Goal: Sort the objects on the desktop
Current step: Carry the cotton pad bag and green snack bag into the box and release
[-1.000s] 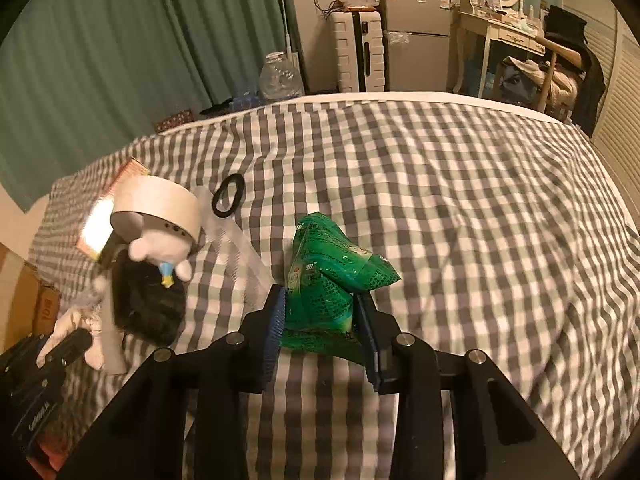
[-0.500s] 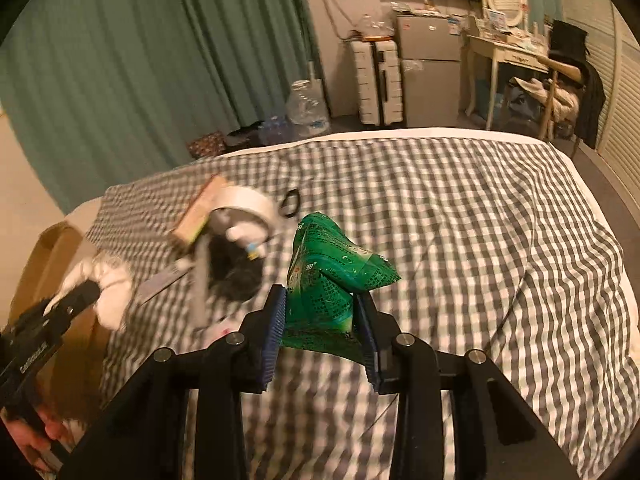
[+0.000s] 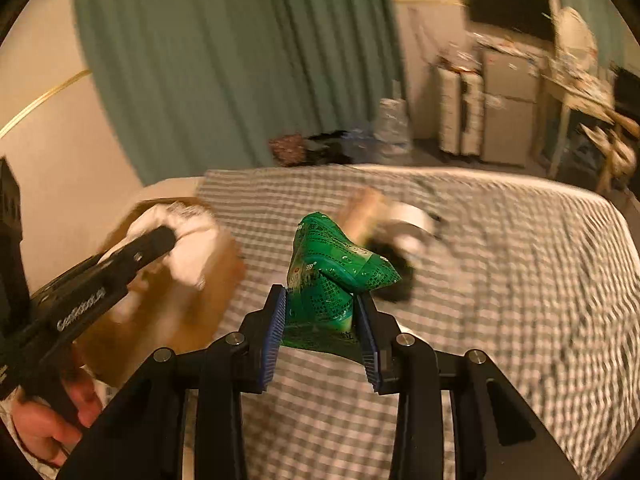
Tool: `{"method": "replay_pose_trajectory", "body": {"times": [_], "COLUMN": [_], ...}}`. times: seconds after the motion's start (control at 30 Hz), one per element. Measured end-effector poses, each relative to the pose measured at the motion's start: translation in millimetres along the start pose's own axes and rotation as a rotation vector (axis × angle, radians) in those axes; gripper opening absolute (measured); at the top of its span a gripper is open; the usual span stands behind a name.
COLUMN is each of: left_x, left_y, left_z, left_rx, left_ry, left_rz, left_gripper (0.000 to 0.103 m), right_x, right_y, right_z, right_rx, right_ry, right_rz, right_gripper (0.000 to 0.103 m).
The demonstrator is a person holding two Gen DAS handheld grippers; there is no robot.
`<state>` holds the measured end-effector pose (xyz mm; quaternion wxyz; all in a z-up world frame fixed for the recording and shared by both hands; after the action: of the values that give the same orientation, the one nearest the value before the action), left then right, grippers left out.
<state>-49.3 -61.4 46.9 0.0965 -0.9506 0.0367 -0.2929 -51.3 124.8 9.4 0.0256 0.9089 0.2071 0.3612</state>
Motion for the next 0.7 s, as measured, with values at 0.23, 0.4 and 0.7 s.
{"method": "replay_pose_trajectory", "body": {"times": [0.23, 0.4, 0.7], "left_x": [19.1, 11.1, -22.3], "left_y": [94.6, 155.2, 184.2], "left_z": [-18.1, -7.1, 18.2], "left_rx": [0.143, 0.198, 0.235], "left_ry": [-0.061, -0.013, 0.095], "left_rz": [-0.097, -0.236, -0.239], "left_gripper": [0.022, 0.022, 0.043], "right_x": [-31.6, -72.0, -116.9], "right_y": [106.0, 152.3, 170.3], "right_z": [-22.9, -25.1, -20.2], "right_rx": [0.137, 0.184, 0.197], "right_ry": [0.004, 0.064, 0.145], "right_rz": [-0.147, -0.201, -0.164], "right_gripper": [0.034, 0.034, 0.050]}}
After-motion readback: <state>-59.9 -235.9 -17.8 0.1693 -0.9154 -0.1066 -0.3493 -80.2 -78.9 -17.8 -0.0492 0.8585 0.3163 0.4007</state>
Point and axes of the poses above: each gripper's, at about its wrist camera, not at the fingertips, and x roughly against the way its jaws point, y to its left, z to its underside, the point moved 5 cm from there along -x, roughly the way its jaws point, and after that the axes turned 1 degree about x, right-handed, at the moved point
